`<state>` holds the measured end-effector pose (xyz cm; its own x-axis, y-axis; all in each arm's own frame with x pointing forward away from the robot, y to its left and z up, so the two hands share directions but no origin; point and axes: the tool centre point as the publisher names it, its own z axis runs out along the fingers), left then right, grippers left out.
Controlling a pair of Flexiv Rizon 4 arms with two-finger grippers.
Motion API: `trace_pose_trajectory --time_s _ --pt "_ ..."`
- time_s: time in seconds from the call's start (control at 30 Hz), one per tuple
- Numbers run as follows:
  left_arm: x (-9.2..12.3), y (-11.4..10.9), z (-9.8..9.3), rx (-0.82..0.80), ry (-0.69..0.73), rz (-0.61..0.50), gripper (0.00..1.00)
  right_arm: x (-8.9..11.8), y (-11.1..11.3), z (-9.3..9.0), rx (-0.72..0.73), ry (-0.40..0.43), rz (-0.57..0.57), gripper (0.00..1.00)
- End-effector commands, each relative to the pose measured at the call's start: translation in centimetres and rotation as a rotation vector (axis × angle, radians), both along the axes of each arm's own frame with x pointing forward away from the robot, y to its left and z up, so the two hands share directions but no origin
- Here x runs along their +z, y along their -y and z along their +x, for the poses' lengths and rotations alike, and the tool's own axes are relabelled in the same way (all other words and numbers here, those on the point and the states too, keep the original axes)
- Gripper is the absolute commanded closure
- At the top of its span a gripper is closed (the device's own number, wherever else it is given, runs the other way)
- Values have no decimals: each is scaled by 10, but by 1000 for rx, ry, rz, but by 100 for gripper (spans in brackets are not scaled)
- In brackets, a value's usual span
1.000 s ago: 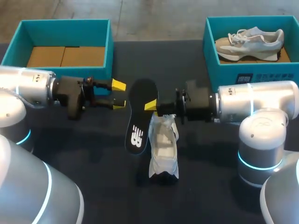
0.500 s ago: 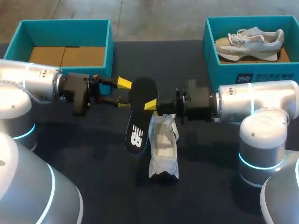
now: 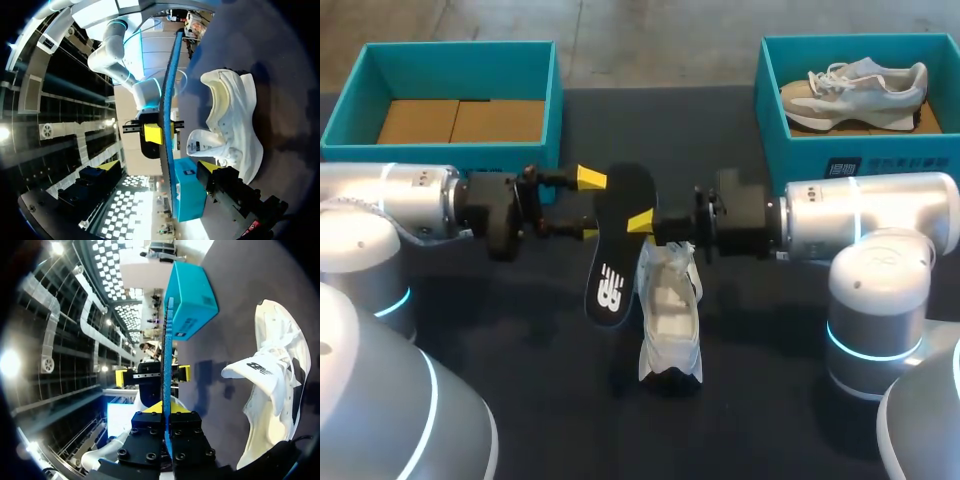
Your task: Take the shoe out of the shoebox, open the shoe tongue, remove and reinsert the insole, then place the shoe into the shoebox
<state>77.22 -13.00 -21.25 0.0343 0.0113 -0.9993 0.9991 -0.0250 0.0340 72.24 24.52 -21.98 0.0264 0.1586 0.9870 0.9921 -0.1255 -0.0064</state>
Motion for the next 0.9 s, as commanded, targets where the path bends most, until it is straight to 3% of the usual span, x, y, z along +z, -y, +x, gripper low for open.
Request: trace_pose_trajectory --time_s 0.03,0.33,0.57,0.67,0.9 --pt "1 2 -3 18 -3 3 8 -4 -6 0 -16 8 11 100" --pt "-2 4 -4 49 -6 6 26 -7 -4 2 -31 12 14 100" --pt "-6 5 -4 73 -11 8 27 -7 -4 2 -31 12 14 100" --pt "-7 4 -4 88 -12 6 34 -7 -4 2 -31 12 14 100" --pt "-8 2 -2 117 -6 13 39 -7 -4 2 -31 12 14 100"
